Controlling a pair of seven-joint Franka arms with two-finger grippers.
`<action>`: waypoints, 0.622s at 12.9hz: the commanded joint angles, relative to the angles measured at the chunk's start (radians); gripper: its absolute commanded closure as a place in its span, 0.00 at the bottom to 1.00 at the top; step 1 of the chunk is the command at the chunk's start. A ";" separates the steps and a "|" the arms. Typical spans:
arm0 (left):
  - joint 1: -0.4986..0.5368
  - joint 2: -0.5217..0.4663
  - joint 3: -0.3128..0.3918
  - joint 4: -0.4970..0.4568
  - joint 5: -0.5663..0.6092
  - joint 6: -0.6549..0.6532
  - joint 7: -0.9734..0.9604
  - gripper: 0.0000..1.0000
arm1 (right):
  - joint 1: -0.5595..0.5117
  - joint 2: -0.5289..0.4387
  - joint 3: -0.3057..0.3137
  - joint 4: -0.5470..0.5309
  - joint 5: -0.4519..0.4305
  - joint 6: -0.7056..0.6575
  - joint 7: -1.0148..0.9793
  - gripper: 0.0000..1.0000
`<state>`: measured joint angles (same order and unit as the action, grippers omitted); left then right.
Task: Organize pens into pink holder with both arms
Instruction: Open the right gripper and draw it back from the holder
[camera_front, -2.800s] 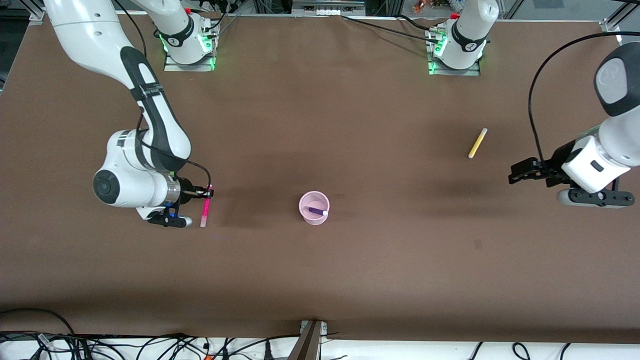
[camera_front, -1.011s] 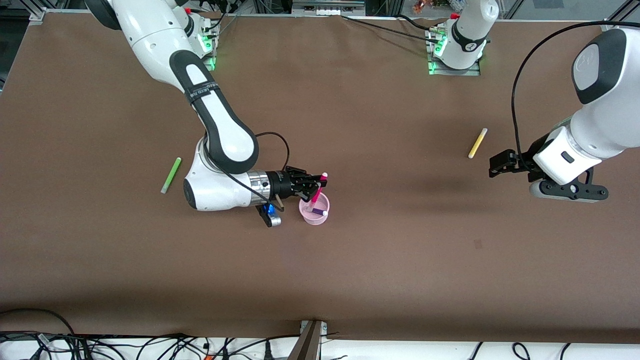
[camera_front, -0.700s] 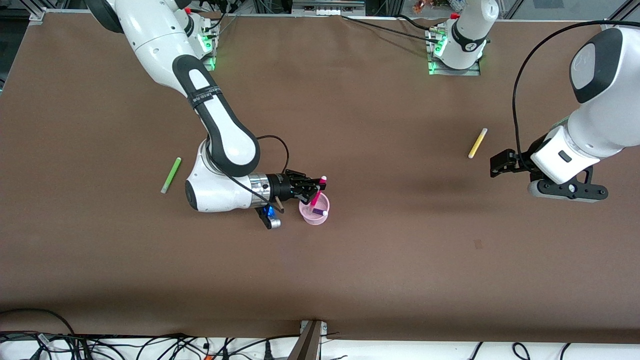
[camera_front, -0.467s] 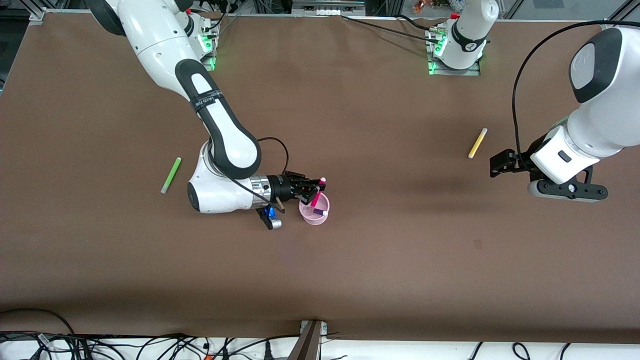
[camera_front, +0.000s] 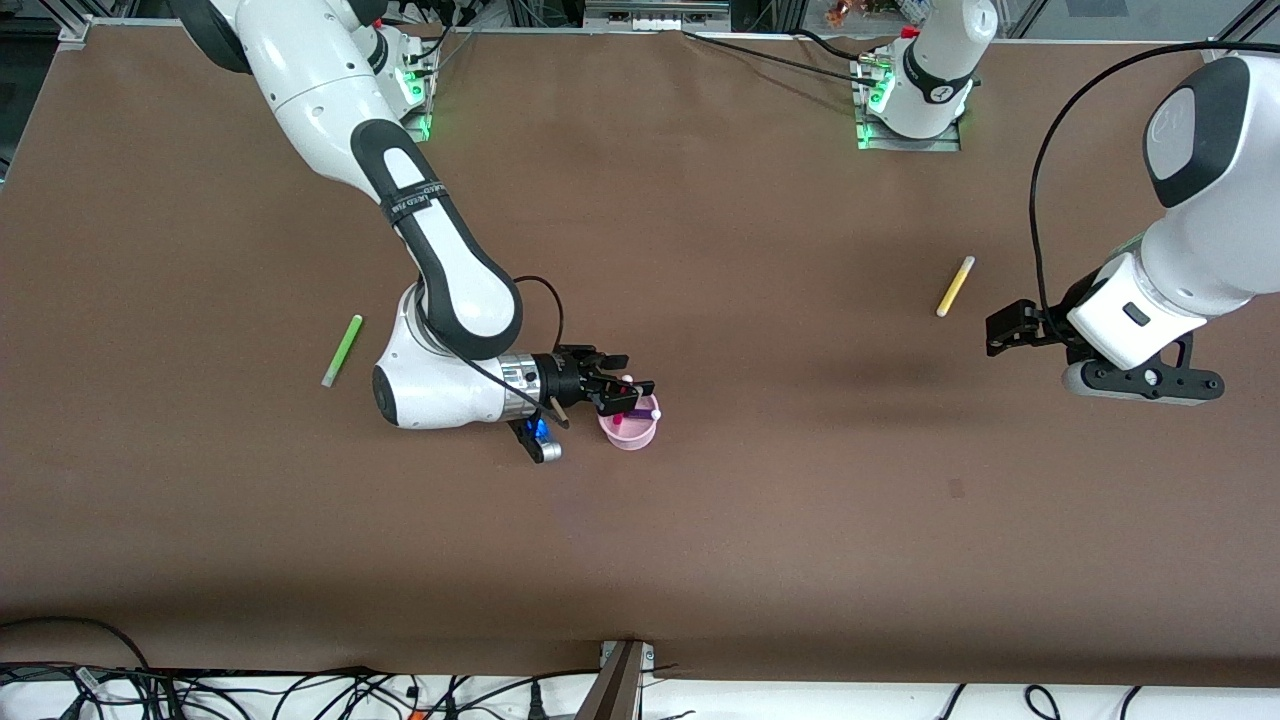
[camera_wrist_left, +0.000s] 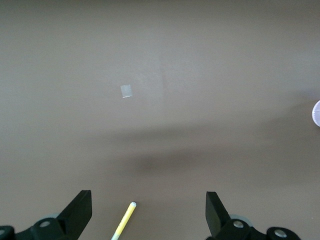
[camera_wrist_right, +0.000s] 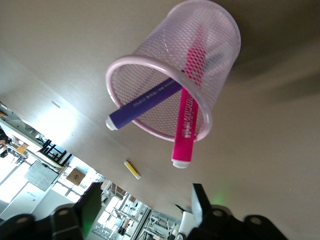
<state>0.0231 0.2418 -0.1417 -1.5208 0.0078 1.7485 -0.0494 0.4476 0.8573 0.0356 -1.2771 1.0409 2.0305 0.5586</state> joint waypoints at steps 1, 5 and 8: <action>0.005 -0.002 -0.012 0.042 0.049 -0.036 -0.003 0.00 | -0.010 -0.035 -0.002 0.012 -0.100 -0.016 -0.015 0.01; 0.003 0.002 -0.010 0.062 0.049 -0.057 0.005 0.00 | -0.081 -0.081 -0.008 0.012 -0.318 -0.088 -0.133 0.00; 0.012 0.001 -0.003 0.064 0.035 -0.058 0.006 0.00 | -0.147 -0.154 -0.034 0.007 -0.378 -0.176 -0.242 0.00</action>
<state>0.0251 0.2414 -0.1418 -1.4805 0.0318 1.7147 -0.0494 0.3370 0.7647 0.0143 -1.2562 0.7012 1.8980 0.3705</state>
